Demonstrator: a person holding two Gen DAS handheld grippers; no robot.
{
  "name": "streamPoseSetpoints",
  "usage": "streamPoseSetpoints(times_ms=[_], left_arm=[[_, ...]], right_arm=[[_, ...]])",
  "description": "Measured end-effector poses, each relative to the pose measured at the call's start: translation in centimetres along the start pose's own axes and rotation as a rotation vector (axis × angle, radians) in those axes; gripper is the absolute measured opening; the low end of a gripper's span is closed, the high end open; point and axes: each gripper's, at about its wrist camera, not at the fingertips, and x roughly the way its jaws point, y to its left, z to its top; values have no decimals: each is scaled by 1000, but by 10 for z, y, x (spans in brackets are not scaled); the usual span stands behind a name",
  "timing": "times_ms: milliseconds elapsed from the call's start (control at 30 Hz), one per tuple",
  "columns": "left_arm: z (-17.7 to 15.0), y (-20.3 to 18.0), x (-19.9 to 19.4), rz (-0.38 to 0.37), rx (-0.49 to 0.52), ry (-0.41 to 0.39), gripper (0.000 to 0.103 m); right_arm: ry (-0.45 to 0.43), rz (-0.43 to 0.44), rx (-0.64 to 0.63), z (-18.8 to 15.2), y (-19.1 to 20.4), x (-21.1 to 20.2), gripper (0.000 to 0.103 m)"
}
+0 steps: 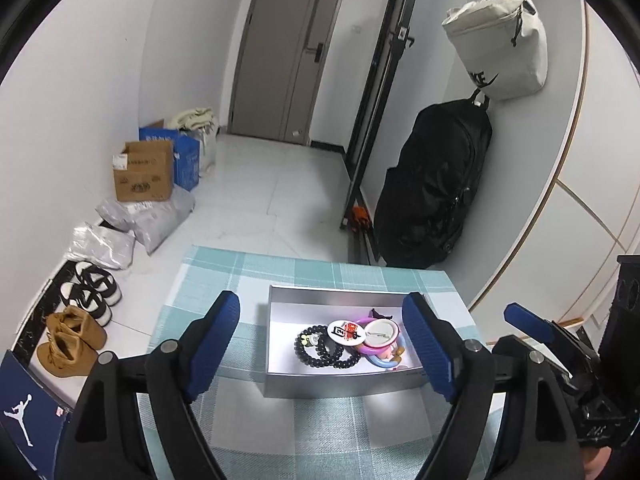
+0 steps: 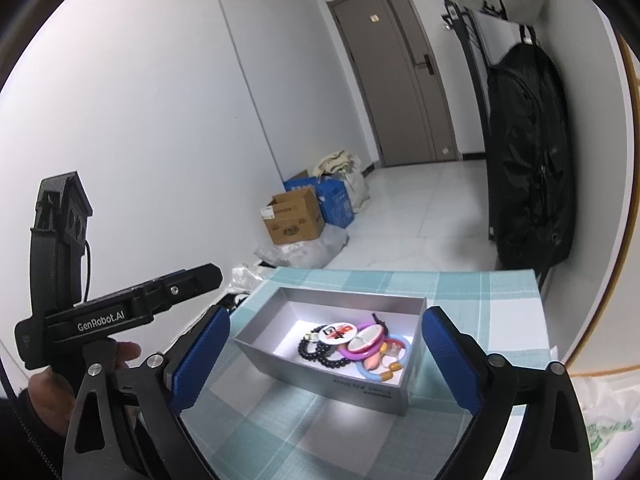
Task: Organize jewelry
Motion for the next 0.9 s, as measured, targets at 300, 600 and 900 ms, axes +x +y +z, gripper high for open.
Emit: streamPoseSetpoints(times_ms=[300,600,900], left_arm=[[-20,-8,-17,65,31,-32,81],[-35,-5,-28,114,17,-36,81],[-43,-8,-31,131,30,-33,81]], right_arm=[[-43,-19,-54,-11,10,-20,103],[-63,-52,-82,-24,13,-37,103],[-79,-52,-112,-34,24,-43,103]])
